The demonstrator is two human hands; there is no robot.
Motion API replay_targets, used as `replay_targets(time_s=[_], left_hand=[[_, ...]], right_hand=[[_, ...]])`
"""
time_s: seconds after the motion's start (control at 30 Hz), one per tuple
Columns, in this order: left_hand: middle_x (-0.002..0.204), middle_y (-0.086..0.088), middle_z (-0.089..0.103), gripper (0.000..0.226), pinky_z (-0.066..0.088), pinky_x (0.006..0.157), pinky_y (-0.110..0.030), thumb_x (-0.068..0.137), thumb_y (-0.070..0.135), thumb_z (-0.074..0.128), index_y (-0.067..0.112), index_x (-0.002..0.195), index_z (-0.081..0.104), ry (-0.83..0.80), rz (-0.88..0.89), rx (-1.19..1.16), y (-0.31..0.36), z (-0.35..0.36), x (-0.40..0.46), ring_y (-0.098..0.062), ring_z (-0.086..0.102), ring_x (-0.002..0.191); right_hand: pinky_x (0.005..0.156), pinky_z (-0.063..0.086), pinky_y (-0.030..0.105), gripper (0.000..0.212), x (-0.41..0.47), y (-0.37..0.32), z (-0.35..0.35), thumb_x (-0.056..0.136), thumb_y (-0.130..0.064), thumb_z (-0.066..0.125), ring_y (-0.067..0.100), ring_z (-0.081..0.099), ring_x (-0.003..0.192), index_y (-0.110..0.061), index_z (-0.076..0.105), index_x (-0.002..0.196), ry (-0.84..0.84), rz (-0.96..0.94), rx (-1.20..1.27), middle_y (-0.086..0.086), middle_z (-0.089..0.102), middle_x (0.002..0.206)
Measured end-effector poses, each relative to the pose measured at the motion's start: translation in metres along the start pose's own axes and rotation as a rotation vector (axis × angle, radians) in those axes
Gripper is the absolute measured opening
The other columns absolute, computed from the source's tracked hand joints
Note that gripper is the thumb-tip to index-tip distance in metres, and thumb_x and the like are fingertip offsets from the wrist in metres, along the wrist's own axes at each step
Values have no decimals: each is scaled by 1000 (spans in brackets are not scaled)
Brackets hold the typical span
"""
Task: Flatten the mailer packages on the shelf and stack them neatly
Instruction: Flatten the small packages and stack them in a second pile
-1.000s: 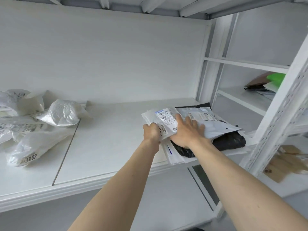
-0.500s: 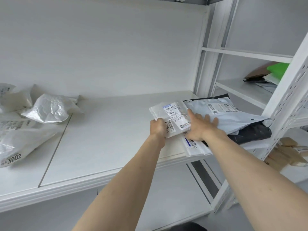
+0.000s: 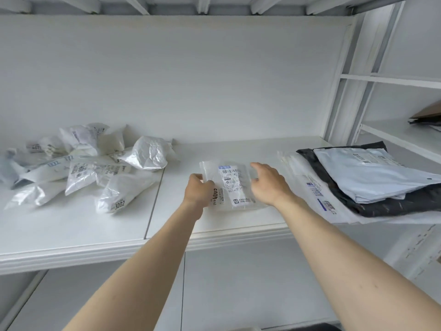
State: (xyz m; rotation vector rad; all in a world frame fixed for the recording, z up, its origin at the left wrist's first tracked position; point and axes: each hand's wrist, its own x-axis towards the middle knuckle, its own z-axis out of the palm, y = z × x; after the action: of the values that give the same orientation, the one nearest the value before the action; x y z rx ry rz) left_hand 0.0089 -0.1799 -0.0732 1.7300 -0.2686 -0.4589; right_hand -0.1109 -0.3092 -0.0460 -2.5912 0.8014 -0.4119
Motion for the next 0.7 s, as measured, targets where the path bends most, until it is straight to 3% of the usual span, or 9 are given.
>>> replay_targets(time_s=[0.1,0.17,0.23,0.3,0.4,0.5,0.6,0.7], left_hand=[[110,-13,63,46,57,74,-38,91,9,52,15,134,36,-50,-54,85,-12,-30,-7,-28,66,92],[100,-15,67,48,59,75,-36,90,5,53,12,135,36,-104,-105,82,-16,-49,-11,-25,70,83],[86,-13,68,39,58,56,-28,91,3,53,10,128,42,-135,-123,107,-14,-64,-12,-19,67,59],[88,-11,67,36,54,51,-24,91,5,50,10,126,47,-105,-83,203,-14,-71,-8,-20,64,56],[109,-5,62,37,52,85,-32,92,12,48,14,128,56,28,209,517,-18,-70,3,-24,64,91],[132,-6,54,37,38,103,-35,99,26,36,16,124,61,61,508,668,-22,-50,11,-23,48,125],[155,0,34,56,22,117,-46,98,45,13,27,142,43,-126,457,800,-31,-22,18,-20,20,147],[164,1,10,54,3,120,-48,102,39,11,32,155,17,-184,363,808,-42,-10,29,-20,2,151]], right_hand=[[113,29,38,47,-5,-25,25,99,-21,39,24,33,140,-13,39,146,-73,-96,54,5,38,153],[113,29,36,45,-7,-42,43,101,-23,37,21,30,141,-14,40,145,-98,-166,43,3,36,153],[113,27,34,45,-6,-55,58,102,-25,35,20,26,143,-14,39,146,-107,-214,21,3,35,153],[113,24,37,46,1,-64,70,102,-29,33,22,22,143,-17,37,146,-110,-249,-49,5,32,153],[118,12,43,52,17,-71,79,99,-40,32,26,8,147,-27,31,148,-92,-294,-205,5,17,160],[119,1,47,53,31,-67,82,100,-45,26,25,-5,151,-35,24,151,-143,-298,-312,1,4,164],[119,-5,50,60,33,-55,90,100,-45,30,22,-13,150,-33,10,156,-268,-273,-404,-4,-9,164],[119,-7,52,67,37,-46,100,98,-52,35,20,-17,149,-40,1,155,-278,-260,-411,-7,-13,163]])
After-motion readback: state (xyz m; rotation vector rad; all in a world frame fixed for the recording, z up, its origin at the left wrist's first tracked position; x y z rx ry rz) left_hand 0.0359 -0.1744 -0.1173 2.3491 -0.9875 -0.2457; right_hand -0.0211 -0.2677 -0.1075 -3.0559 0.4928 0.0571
